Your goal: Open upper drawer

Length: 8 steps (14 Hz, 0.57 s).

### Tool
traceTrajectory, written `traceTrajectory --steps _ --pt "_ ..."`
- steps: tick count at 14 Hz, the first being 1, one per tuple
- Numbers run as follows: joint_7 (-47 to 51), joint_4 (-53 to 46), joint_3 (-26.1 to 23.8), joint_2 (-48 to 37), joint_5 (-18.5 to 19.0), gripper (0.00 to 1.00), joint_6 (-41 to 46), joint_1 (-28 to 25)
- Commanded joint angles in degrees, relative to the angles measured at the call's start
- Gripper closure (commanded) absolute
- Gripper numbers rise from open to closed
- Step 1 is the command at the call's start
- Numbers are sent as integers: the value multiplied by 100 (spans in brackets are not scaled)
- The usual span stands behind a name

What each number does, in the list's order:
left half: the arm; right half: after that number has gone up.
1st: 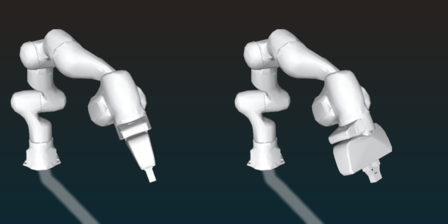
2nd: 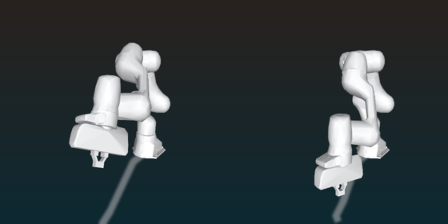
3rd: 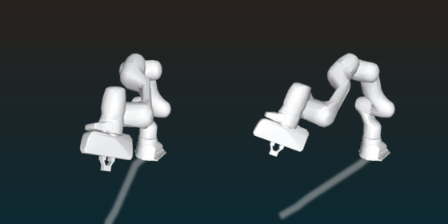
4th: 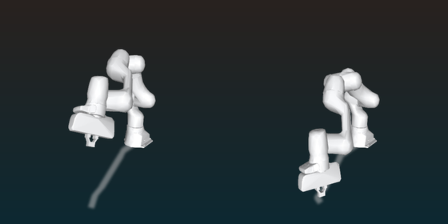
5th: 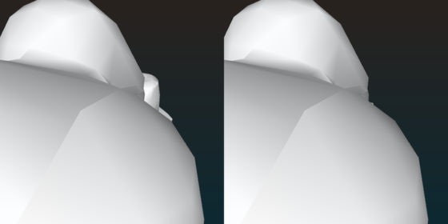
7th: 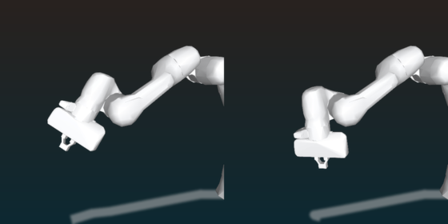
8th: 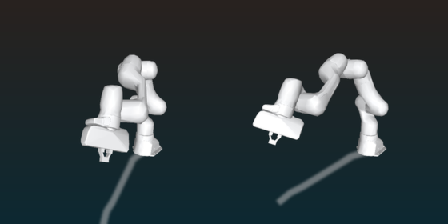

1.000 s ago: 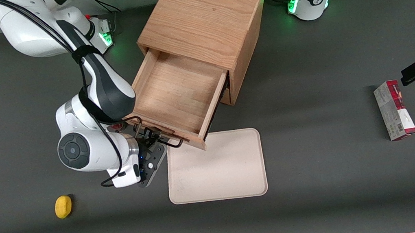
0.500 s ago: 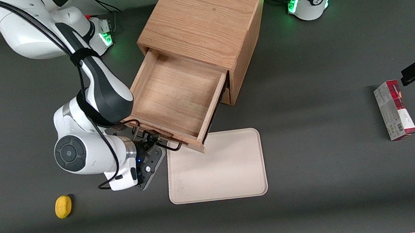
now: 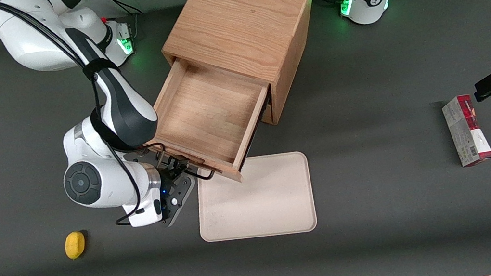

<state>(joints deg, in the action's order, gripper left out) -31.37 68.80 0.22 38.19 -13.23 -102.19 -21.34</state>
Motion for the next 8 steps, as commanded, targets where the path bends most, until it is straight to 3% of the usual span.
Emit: traceTrajectory --steps 1,8 --pt "-44 -236 -13 136 31 0 -29 86" --pt "-79 -534 -13 154 22 0 533 165"
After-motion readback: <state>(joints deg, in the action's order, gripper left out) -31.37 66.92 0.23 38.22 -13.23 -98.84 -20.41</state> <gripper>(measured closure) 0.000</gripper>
